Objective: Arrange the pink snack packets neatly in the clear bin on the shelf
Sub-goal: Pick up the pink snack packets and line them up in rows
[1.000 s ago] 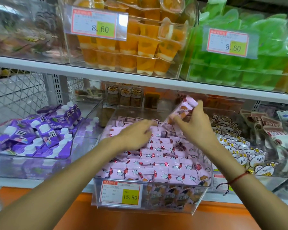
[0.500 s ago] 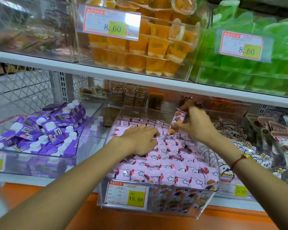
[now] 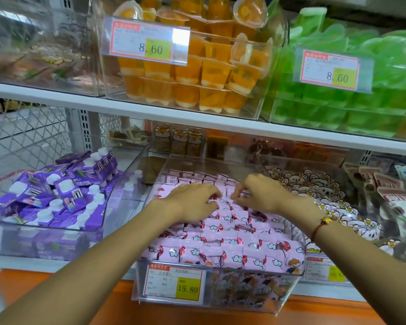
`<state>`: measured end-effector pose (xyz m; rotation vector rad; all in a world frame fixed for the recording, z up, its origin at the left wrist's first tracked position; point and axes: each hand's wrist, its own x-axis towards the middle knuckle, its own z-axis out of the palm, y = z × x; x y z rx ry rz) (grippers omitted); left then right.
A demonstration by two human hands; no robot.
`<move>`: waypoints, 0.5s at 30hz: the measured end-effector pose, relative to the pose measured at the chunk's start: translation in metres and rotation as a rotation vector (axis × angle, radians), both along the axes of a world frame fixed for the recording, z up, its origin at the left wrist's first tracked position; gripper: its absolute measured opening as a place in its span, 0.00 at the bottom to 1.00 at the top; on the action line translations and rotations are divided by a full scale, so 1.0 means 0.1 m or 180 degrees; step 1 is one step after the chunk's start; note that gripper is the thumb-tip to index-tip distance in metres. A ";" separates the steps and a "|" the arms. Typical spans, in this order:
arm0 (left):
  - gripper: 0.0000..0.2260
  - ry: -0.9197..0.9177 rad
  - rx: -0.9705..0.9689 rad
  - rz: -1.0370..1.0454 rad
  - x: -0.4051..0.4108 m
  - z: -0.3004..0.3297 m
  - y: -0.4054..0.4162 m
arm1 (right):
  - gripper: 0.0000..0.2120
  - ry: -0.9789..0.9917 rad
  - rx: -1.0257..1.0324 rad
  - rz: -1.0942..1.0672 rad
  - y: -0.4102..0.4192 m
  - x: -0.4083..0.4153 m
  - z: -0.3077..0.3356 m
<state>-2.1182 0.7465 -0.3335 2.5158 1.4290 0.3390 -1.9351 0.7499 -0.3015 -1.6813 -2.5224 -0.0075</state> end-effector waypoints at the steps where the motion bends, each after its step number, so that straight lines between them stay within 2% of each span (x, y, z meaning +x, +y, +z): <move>1: 0.18 -0.0074 0.0071 0.0016 0.01 0.02 0.00 | 0.09 -0.0117 -0.0057 0.0019 0.00 0.01 0.00; 4: 0.18 -0.0341 0.0444 0.0078 0.05 0.05 -0.01 | 0.11 -0.0387 -0.0076 0.0146 0.00 0.05 0.05; 6: 0.16 -0.0417 0.0475 -0.0012 0.10 0.04 -0.03 | 0.11 -0.0208 0.0091 0.0108 -0.01 0.08 0.10; 9: 0.17 -0.0228 0.0231 -0.0367 0.17 -0.03 -0.05 | 0.08 0.0176 0.0675 -0.0231 -0.03 0.15 0.17; 11: 0.18 -0.0126 0.0076 -0.0473 0.17 -0.04 -0.05 | 0.06 0.0011 0.0784 -0.0343 -0.03 0.16 0.17; 15: 0.18 -0.0051 -0.0047 -0.0425 0.17 -0.01 -0.03 | 0.03 -0.0429 0.0561 -0.0290 -0.02 0.13 0.12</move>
